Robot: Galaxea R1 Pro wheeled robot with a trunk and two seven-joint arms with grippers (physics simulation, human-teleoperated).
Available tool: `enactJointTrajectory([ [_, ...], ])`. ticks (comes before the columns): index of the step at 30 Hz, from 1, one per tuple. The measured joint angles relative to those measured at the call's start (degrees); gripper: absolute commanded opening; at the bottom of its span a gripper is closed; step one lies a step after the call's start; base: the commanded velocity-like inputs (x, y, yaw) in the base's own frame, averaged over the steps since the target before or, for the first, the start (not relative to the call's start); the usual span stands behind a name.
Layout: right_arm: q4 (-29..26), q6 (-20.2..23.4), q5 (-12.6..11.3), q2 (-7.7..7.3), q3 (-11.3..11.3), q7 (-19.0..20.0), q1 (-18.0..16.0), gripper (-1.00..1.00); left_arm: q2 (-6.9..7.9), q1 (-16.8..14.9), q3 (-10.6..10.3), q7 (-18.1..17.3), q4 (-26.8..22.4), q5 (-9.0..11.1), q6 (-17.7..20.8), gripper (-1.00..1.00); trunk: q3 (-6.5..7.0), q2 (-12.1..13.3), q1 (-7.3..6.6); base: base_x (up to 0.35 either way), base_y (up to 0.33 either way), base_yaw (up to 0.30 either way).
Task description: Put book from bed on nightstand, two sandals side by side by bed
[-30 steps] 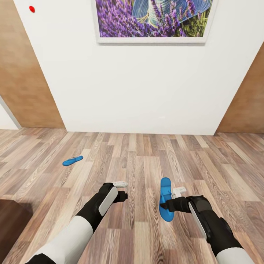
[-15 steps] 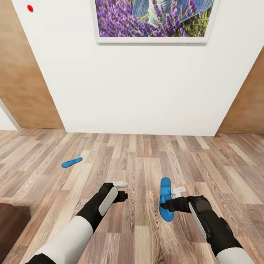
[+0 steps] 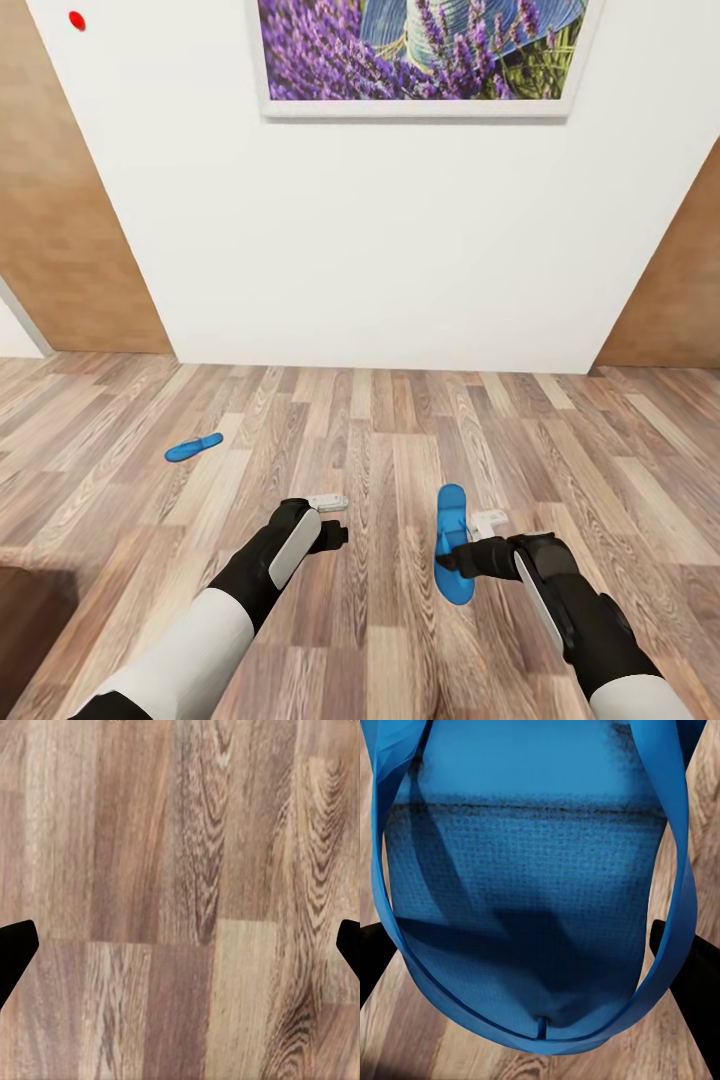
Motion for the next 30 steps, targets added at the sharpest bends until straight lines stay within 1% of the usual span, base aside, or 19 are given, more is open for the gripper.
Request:
enactJointTrajectory([
  [30, 0.0, 0.0, 0.1, -0.02, 0.0, 0.0, 0.0, -1.0, 0.0, 0.0, 0.0, 0.0, 0.1, 0.0, 0.0, 1.0, 0.0, 0.0, 0.0, 0.074, 0.0, 0.0],
])
